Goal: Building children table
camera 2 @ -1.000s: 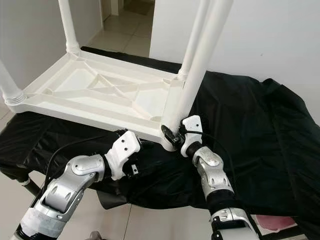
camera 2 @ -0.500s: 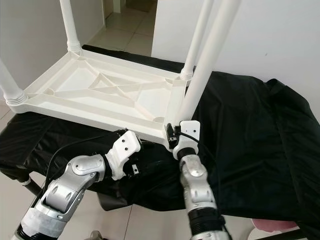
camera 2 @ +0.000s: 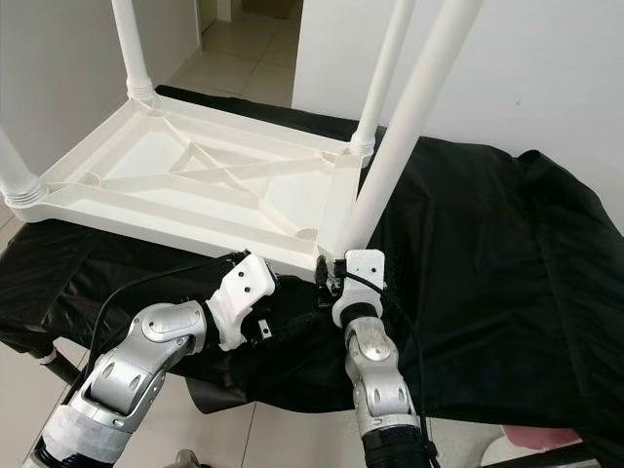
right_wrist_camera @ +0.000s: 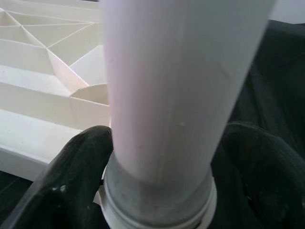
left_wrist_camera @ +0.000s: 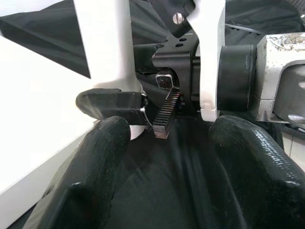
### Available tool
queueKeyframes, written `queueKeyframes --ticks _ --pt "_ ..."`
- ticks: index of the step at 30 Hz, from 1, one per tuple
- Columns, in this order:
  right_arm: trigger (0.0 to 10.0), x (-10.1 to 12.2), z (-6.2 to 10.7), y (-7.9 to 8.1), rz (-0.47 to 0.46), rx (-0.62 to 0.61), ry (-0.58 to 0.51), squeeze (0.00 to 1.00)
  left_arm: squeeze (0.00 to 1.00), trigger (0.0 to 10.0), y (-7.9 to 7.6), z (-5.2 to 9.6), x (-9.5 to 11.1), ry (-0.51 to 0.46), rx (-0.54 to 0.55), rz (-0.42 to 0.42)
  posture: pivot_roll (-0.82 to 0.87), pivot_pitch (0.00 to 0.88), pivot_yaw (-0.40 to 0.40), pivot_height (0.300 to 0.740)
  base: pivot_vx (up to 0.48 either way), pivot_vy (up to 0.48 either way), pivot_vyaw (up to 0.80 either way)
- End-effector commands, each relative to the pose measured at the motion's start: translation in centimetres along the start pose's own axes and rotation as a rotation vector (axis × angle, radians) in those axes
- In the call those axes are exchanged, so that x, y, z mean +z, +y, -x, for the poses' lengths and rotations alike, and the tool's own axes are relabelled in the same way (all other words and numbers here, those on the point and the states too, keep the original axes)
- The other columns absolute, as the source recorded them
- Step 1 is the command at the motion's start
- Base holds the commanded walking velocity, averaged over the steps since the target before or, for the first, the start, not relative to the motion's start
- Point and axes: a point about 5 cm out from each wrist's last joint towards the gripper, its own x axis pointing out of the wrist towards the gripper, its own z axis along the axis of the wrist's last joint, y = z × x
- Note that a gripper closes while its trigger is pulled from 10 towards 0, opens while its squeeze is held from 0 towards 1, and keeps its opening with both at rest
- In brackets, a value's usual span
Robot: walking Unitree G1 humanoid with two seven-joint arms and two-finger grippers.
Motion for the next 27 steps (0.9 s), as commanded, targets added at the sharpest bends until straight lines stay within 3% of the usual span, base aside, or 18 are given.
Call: queueKeyframes --ticks 1,10,11,21,27 --pt "10.0 -0.1 0.4 0.2 -0.010 0.010 0.009 1.00 0.00 10.0 0.0 -0.2 -0.1 -0.001 0.034 0.006 0.02 0.046 -0.104 0.740 0.000 0.000 0.00" --pt "10.0 0.3 0.6 -0.4 -0.003 0.048 -0.022 1.00 0.00 10.0 0.0 -0.1 -0.1 0.001 0.034 0.006 0.03 0.047 -0.102 0.740 0.000 0.000 0.00" --pt "10.0 0.4 0.7 -0.9 0.000 0.061 -0.030 0.00 0.00 10.0 0.0 -0.1 -0.1 0.001 0.033 0.005 0.03 0.046 -0.103 0.740 0.000 0.000 0.00" --pt "10.0 1.3 0.1 -3.0 0.032 0.209 -0.079 0.00 0.00 10.0 0.0 -0.2 -0.1 0.004 0.026 -0.002 0.03 0.029 -0.101 0.740 0.000 0.000 0.00" --pt "10.0 1.6 -0.6 -3.3 0.046 0.310 -0.082 0.00 0.00 10.0 0.1 -0.2 -0.1 0.005 0.024 -0.006 0.03 0.019 -0.101 0.740 0.000 0.000 0.00"
